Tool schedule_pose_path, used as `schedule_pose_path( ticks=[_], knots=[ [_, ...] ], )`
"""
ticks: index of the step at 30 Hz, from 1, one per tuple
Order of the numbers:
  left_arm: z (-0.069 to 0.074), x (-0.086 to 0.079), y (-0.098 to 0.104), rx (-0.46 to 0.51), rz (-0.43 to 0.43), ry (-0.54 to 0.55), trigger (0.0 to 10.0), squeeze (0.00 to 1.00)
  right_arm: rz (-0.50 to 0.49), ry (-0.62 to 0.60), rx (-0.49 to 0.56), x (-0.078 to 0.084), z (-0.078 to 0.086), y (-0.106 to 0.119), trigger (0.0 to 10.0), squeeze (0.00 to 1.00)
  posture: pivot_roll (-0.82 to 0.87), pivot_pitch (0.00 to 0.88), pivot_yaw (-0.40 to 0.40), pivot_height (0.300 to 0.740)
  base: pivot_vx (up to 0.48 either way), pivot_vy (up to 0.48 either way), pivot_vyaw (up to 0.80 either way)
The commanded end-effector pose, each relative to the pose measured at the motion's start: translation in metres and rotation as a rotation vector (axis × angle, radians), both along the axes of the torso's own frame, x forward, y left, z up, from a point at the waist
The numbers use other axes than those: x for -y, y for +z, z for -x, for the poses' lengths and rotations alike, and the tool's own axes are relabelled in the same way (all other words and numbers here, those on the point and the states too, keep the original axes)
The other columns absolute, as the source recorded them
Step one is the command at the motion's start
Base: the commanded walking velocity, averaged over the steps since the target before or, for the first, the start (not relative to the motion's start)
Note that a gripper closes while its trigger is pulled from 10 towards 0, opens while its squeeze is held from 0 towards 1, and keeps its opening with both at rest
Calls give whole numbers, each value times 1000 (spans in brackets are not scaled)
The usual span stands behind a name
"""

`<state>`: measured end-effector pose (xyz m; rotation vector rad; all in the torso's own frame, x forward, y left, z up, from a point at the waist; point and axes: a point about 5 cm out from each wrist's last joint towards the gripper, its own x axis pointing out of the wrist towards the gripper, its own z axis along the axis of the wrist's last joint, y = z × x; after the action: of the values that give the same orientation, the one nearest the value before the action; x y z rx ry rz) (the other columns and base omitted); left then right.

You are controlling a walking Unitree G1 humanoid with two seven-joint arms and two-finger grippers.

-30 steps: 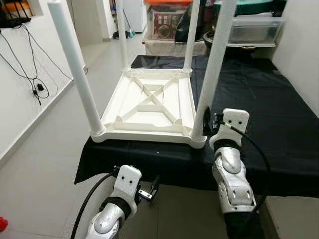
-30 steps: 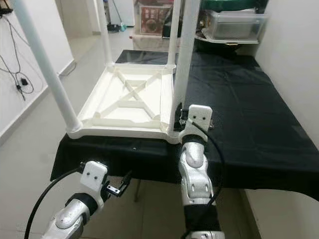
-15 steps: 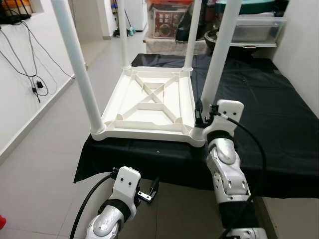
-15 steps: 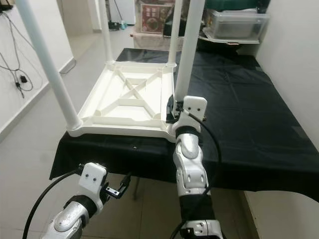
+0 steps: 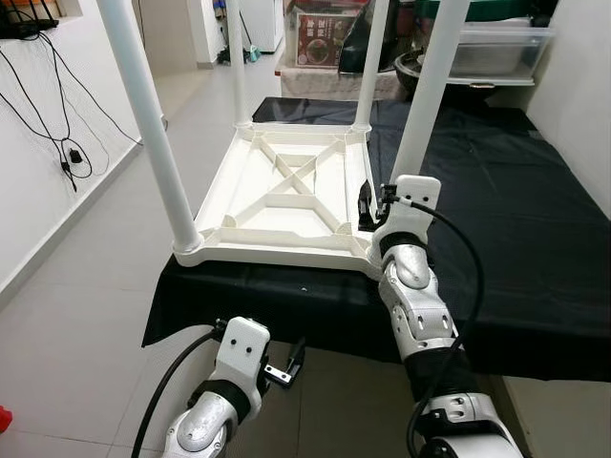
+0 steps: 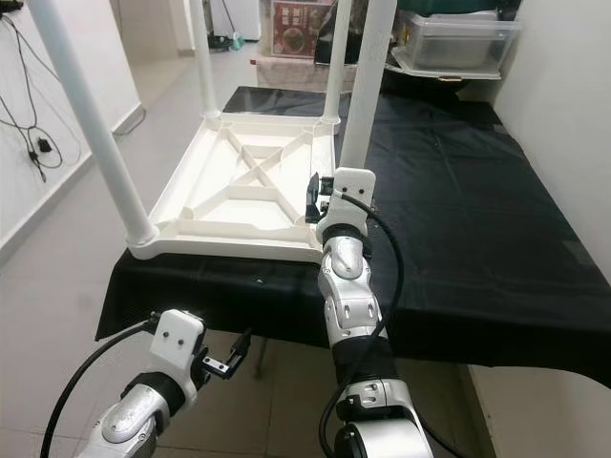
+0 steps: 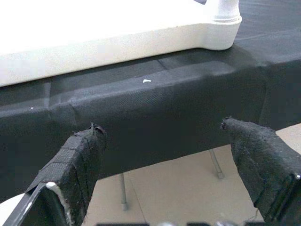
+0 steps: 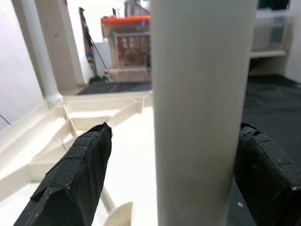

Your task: Building children table

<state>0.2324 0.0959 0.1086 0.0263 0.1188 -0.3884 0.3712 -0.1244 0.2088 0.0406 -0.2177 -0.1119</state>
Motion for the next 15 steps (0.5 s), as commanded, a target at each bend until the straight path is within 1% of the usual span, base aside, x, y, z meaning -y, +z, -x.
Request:
schedule_pose_path(
  ticks=[1,2,3,6,7,8,14,15],
  knots=[
    [4,2,-2,-24,1,-4,10000,0,-27,-16,-58,6,-6,-3,0,0,90,128,-40,740,0,0,0],
    [4,2,-2,-24,1,-4,10000,0,-27,-16,-58,6,-6,-3,0,0,90,128,-40,740,0,0,0],
    [5,2,-2,-23,1,-4,10000,0,-50,-16,-73,8,-8,-4,0,0,90,128,-40,740,0,0,0],
    [5,2,-2,-23,2,-5,10000,0,-57,-21,-86,11,-10,-5,0,0,88,133,-40,740,0,0,0],
    [6,3,-1,-23,3,-7,10000,0,-90,-24,-124,15,-15,-7,0,0,88,139,-39,740,0,0,0],
    [6,3,0,-23,3,-8,10000,0,-108,-19,-138,17,-18,-7,0,0,90,143,-39,740,0,0,0],
    [8,4,1,-24,3,-10,10000,0,-164,10,-169,16,-24,-6,0,0,93,150,-40,740,0,0,0],
    [9,4,2,-24,4,-11,10000,0,-214,29,-194,15,-27,-7,0,0,93,155,-40,740,0,0,0]
  ],
)
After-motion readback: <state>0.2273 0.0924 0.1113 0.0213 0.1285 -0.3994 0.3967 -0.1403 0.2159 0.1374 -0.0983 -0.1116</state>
